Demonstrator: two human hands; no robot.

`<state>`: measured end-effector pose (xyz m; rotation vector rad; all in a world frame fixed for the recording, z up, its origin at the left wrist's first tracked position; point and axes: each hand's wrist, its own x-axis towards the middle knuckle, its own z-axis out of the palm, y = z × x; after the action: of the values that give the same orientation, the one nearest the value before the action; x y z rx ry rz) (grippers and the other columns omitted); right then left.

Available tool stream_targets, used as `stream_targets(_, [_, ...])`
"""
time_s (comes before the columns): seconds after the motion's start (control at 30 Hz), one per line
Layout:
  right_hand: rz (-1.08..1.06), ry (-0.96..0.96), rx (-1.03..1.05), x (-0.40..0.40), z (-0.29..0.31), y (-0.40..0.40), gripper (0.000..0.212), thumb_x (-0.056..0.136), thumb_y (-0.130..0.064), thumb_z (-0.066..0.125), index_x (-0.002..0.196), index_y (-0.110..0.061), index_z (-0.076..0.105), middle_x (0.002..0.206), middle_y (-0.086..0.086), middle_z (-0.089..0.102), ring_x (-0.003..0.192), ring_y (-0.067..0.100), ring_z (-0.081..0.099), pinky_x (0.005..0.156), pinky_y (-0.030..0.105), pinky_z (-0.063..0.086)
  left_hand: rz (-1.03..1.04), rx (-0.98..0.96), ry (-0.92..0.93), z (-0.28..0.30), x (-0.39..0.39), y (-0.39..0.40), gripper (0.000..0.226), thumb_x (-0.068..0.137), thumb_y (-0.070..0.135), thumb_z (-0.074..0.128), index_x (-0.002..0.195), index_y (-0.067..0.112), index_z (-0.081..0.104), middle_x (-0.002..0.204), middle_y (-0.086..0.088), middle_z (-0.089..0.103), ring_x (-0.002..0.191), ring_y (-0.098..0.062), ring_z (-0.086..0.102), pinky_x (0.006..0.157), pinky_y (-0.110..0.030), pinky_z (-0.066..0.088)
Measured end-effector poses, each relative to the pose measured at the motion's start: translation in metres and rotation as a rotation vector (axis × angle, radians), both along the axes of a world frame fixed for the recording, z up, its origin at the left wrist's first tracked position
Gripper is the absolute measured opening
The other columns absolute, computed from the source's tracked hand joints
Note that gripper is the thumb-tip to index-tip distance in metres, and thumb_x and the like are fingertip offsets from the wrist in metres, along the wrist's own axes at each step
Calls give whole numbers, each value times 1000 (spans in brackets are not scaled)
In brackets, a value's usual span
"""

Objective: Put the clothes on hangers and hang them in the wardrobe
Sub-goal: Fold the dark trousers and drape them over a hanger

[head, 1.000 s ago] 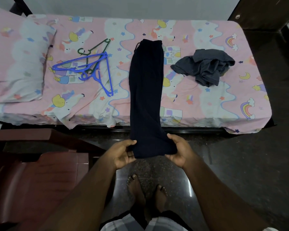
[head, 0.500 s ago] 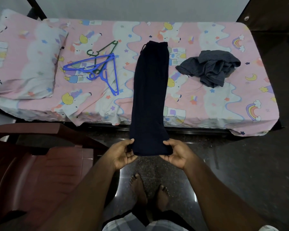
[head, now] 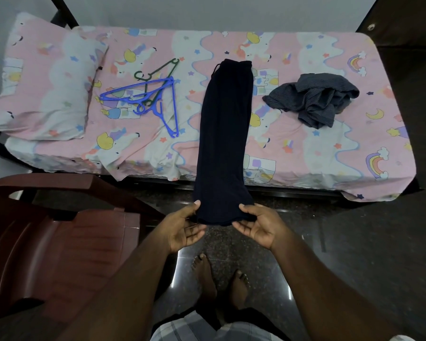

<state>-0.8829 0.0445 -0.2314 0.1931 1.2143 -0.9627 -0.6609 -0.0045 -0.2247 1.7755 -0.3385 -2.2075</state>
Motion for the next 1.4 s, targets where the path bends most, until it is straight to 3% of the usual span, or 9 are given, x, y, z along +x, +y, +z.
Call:
stream_targets(0.33, [-14,136,-58,0,9,6,46,84,4,73,123,-15,56,124,13,65,98,28,68,68,34,57,119,-77,-36,5,-9,3,10,92,11,67,100,14,63,90,-5,72,70,-14,68,58,-26,57])
stream_targets(0.43, [-41,169,-119,-1,13,7,57,84,3,74,130,-24,55,123,7,63,98,28,66,65,31,55,182,-133,-38,6,-8,1,17,93,4,63,100,18,55,102,-9,71,75,-19,70,56,-27,56])
stream_targets(0.63, [51,186,-176,-9,22,4,22,90,0,68,111,-6,70,109,10,70,89,18,64,68,27,55,112,-229,43,18,-12,-7,33,101,1,44,117,18,69,102,-8,72,74,-17,68,61,-23,54])
stream_targets(0.77, [116,114,-271,-22,24,0,51,84,20,53,125,-8,65,95,11,65,80,20,62,78,35,58,132,-200,116,28,-8,-21,52,91,-11,28,115,7,70,96,-11,76,82,-19,73,68,-24,56])
stream_targets(0.9, [235,504,-362,-23,26,-10,55,77,25,63,115,-15,69,109,8,71,87,17,67,90,40,55,66,-305,116,34,-11,-34,52,88,-21,36,112,13,68,98,-8,75,91,-17,74,66,-20,55])
stream_targets(1.03, [282,857,-448,-20,25,-27,37,72,15,77,96,-13,74,86,-2,72,82,17,65,73,23,54,32,-386,75,37,-16,-49,16,92,0,65,99,13,69,96,-7,76,85,-14,74,64,-18,54])
stream_targets(1.17, [297,1059,-439,-23,23,-50,27,75,-8,85,76,-29,67,82,-3,67,76,15,63,74,34,52,-14,-515,-4,39,-25,-75,6,92,17,71,92,12,67,85,-8,69,69,-11,64,58,-19,49])
stream_targets(1.27, [309,1177,-415,-26,26,-71,17,81,-22,81,80,-31,67,97,-3,58,88,21,63,76,38,55,-61,-619,-123,41,-29,-100,24,88,26,77,94,3,71,71,-8,57,60,-13,49,54,-23,42])
stream_targets(1.4, [294,1258,-392,-30,37,-104,10,92,-14,65,101,-14,69,94,1,65,87,20,61,68,24,44,-93,-743,-223,49,-39,-135,31,87,31,78,93,1,71,73,-8,56,65,-16,49,57,-29,42])
